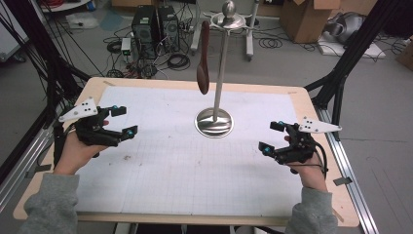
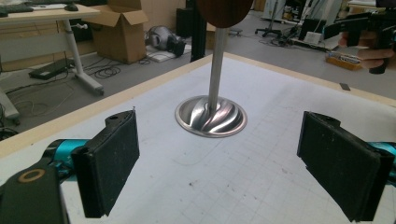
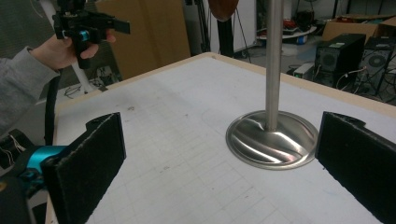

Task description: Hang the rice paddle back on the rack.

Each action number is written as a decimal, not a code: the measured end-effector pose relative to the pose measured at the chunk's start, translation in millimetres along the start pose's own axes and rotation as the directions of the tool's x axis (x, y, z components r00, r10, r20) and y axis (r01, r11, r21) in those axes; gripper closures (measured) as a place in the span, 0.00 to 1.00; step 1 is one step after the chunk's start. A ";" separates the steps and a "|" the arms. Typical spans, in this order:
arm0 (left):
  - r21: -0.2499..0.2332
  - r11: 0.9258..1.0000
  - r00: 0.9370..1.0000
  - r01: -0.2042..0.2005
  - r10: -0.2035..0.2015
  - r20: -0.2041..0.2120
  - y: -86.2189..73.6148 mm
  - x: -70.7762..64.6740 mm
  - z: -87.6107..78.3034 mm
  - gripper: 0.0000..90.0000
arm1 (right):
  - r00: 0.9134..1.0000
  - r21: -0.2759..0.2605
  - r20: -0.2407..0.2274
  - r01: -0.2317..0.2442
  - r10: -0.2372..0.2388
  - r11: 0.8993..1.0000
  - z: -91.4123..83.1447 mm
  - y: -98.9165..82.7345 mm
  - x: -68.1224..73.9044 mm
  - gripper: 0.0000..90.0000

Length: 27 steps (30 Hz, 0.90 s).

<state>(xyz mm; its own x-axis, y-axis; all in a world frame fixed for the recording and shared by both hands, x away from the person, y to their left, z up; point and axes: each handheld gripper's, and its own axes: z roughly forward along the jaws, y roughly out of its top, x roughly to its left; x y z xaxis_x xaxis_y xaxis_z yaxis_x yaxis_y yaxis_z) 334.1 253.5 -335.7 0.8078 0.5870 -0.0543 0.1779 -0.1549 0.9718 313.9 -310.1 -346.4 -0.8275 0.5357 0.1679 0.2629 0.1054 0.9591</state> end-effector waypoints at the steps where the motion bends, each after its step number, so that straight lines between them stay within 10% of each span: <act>1: -0.001 1.000 1.000 0.005 -0.005 -0.001 -2.2 0.1 -0.2 0.15 | 1.000 0.001 -0.001 0.000 0.000 1.000 0.2 0.2 0.0 0.00; 27: -0.017 0.998 0.998 0.055 -0.055 -0.027 -38.1 -7.2 -8.5 0.15 | 1.000 0.007 0.004 0.001 -0.001 1.000 3.6 -0.2 -1.8 0.00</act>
<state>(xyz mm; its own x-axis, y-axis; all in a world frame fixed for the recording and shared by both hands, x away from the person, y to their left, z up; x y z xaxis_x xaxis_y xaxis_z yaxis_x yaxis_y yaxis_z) 316.7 262.0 -370.4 0.7809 0.6163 -0.1017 0.2123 -0.1087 0.9711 317.1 -308.1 -347.7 -0.8260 0.5386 0.1660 0.2656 0.1121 0.9575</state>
